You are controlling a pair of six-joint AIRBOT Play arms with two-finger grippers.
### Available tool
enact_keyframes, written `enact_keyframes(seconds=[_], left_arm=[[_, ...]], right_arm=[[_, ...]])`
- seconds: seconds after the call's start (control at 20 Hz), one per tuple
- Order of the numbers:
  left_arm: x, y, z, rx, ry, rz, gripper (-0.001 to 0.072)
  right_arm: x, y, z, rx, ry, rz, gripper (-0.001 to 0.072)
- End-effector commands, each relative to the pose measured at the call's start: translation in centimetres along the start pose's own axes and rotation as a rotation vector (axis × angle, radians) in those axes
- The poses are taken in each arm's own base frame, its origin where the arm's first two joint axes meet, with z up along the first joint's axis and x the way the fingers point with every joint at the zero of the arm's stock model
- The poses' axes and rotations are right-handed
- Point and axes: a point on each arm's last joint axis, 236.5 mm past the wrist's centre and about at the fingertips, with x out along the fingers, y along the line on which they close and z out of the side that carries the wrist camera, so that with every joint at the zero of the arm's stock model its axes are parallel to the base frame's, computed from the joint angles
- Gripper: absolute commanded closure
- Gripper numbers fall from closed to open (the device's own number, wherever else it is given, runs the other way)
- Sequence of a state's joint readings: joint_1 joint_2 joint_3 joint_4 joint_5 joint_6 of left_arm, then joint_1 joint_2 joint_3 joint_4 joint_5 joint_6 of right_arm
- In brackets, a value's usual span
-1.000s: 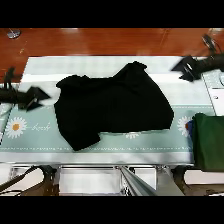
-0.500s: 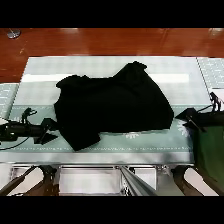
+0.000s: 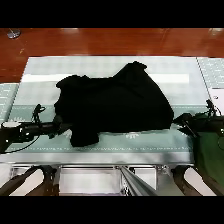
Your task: Fold the shirts.
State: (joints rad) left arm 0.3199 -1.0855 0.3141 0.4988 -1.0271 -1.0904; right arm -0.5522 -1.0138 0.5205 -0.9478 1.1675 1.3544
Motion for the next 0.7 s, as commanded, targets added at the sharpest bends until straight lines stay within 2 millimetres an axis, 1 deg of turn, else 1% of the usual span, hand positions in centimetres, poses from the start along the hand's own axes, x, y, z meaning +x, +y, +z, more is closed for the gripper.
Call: enact_keyframes(seconds=[0.0, 0.05, 0.1, 0.2, 0.25, 0.3, 0.35, 0.4, 0.45, 0.5, 0.55, 0.6, 0.65], left_arm=[[0.3, -2.1, 0.4, 0.020, -0.024, -0.077, 0.0684], [0.3, -2.1, 0.4, 0.020, -0.024, -0.077, 0.0684], [0.3, -2.1, 0.4, 0.024, -0.024, -0.077, 0.0684], [0.3, -2.1, 0.3, 0.024, -0.020, -0.079, 0.0684], [0.3, -2.2, 0.2, 0.024, -0.018, -0.082, 0.0684], [0.3, -2.3, 0.4, 0.025, -0.022, -0.083, 0.0684], [0.1, -2.8, 0.7, 0.039, -0.026, -0.090, 0.0684], [-0.4, -4.0, 1.2, 0.068, -0.022, -0.112, 0.0684], [-1.2, -5.9, 1.8, 0.123, -0.018, -0.144, 0.0684], [-2.3, -8.0, 2.8, 0.181, -0.033, -0.173, 0.0685], [-3.8, -10.7, 4.4, 0.250, -0.078, -0.205, 0.0685], [-5.8, -13.9, 6.1, 0.316, -0.143, -0.246, 0.0685], [-8.5, -18.1, 7.8, 0.396, -0.225, -0.302, 0.0685]], right_arm=[[0.1, 1.2, 1.5, 0.041, -0.065, 0.055, 0.0086], [0.5, 1.4, 1.7, 0.038, -0.062, 0.055, 0.0086], [1.5, 1.5, 1.3, 0.025, -0.035, 0.047, 0.0086], [4.0, 1.9, 0.3, 0.023, 0.036, 0.031, 0.0086], [5.1, 2.3, 0.1, 0.026, 0.058, 0.031, 0.0086], [5.9, 3.0, 0.2, 0.024, 0.081, 0.042, 0.0107], [6.4, 3.6, 0.7, 0.008, 0.087, 0.041, 0.0261], [6.5, 4.5, 1.4, -0.023, 0.082, 0.043, 0.0566], [6.1, 6.1, 2.7, -0.071, 0.056, 0.055, 0.0680], [5.0, 8.4, 4.5, -0.121, 0.013, 0.076, 0.0681], [3.4, 11.0, 6.2, -0.177, -0.024, 0.102, 0.0681], [1.2, 14.2, 7.9, -0.250, -0.067, 0.130, 0.0681], [-1.4, 17.5, 9.4, -0.324, -0.114, 0.159, 0.0681]])
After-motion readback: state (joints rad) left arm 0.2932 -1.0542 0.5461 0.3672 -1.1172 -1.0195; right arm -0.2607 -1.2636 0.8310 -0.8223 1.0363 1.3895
